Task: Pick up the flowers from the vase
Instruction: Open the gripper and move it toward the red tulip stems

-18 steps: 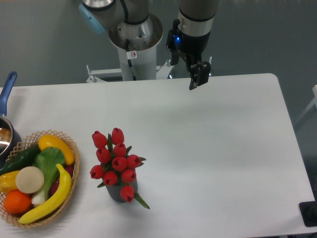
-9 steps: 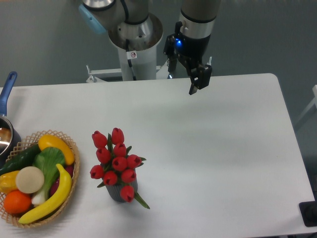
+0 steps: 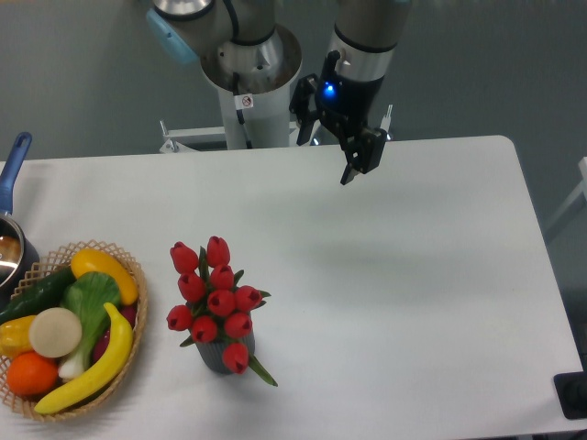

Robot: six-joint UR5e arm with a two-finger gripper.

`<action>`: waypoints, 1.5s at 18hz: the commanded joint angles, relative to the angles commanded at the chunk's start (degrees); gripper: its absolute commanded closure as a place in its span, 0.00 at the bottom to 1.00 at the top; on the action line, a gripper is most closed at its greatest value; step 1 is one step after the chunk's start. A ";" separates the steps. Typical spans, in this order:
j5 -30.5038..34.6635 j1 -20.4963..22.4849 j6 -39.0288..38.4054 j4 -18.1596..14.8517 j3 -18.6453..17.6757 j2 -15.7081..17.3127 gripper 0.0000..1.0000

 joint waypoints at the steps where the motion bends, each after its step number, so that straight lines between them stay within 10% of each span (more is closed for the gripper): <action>1: -0.71 -0.09 -1.23 2.20 -0.97 0.00 0.00; 19: -24.35 0.62 -7.56 12.84 -4.41 -6.50 0.00; 27: -30.06 -3.69 -13.63 26.11 -3.01 -15.98 0.00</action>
